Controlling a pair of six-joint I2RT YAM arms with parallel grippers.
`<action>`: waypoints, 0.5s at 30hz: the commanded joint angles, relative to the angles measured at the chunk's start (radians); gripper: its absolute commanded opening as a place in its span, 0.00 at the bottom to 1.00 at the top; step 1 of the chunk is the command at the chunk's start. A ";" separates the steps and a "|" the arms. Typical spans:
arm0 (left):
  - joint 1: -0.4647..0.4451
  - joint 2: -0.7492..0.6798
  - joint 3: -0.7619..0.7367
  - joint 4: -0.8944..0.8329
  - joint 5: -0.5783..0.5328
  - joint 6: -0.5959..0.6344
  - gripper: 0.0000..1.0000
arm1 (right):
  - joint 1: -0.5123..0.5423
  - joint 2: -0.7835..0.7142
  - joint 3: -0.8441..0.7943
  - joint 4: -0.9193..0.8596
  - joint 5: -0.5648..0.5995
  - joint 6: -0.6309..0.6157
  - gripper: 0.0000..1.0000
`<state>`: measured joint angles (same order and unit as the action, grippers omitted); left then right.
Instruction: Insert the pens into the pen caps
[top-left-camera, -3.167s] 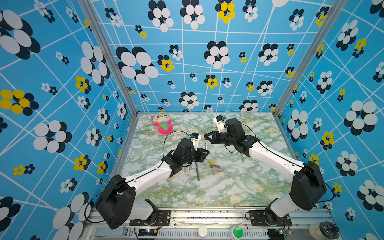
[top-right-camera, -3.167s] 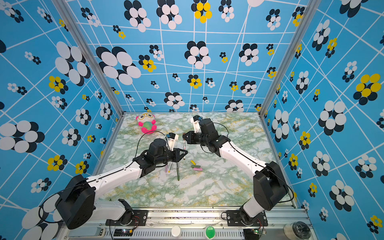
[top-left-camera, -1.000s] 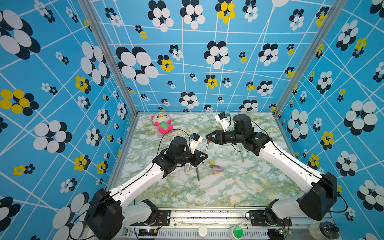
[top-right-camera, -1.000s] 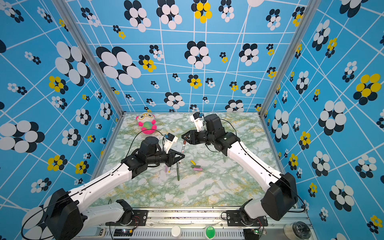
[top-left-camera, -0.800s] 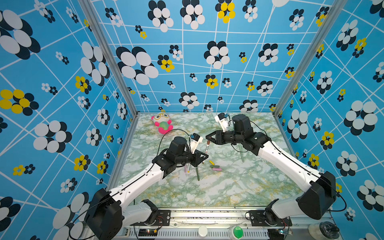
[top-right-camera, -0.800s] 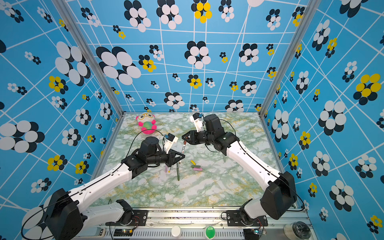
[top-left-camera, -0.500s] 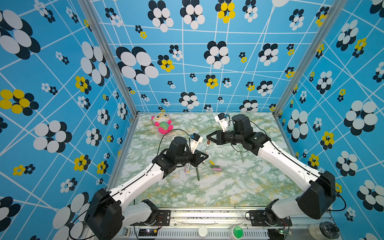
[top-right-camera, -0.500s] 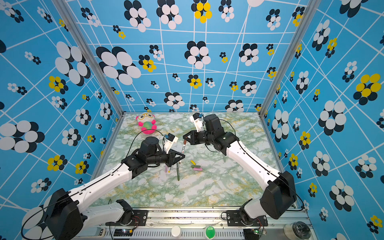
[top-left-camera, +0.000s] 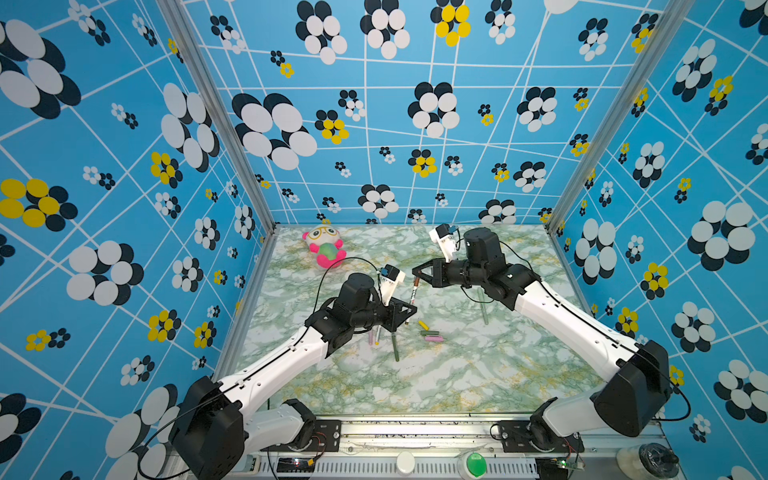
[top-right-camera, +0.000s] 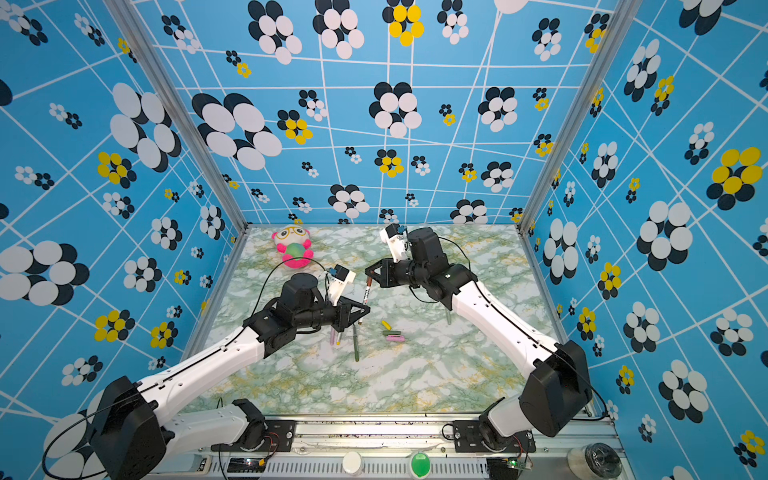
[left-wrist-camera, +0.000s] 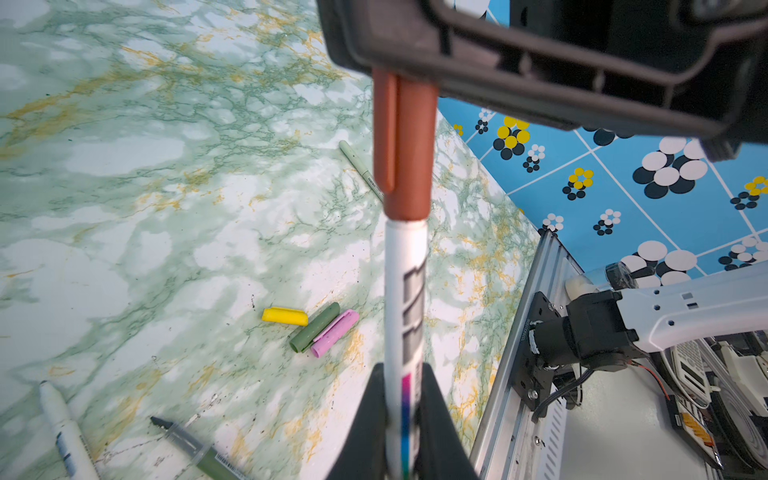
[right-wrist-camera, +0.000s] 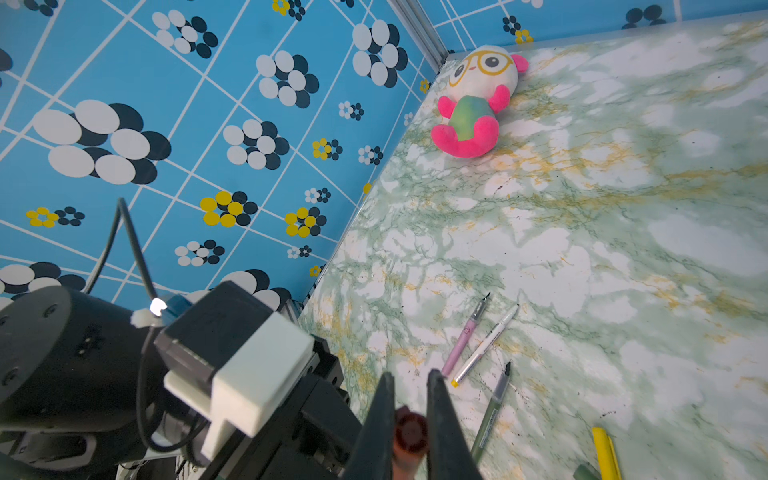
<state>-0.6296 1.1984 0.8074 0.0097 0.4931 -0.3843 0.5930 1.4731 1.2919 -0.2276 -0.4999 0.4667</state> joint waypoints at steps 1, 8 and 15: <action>0.004 -0.011 0.072 0.156 -0.045 0.000 0.00 | 0.005 0.027 -0.044 -0.037 -0.006 0.009 0.04; 0.018 0.013 0.135 0.201 -0.056 0.019 0.00 | 0.007 0.029 -0.079 -0.021 -0.008 0.022 0.04; 0.050 0.063 0.224 0.225 -0.043 0.048 0.00 | 0.017 0.035 -0.134 0.006 -0.012 0.044 0.04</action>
<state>-0.6102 1.2705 0.9062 -0.0257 0.4671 -0.3714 0.5797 1.4738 1.2331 -0.0559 -0.4557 0.5098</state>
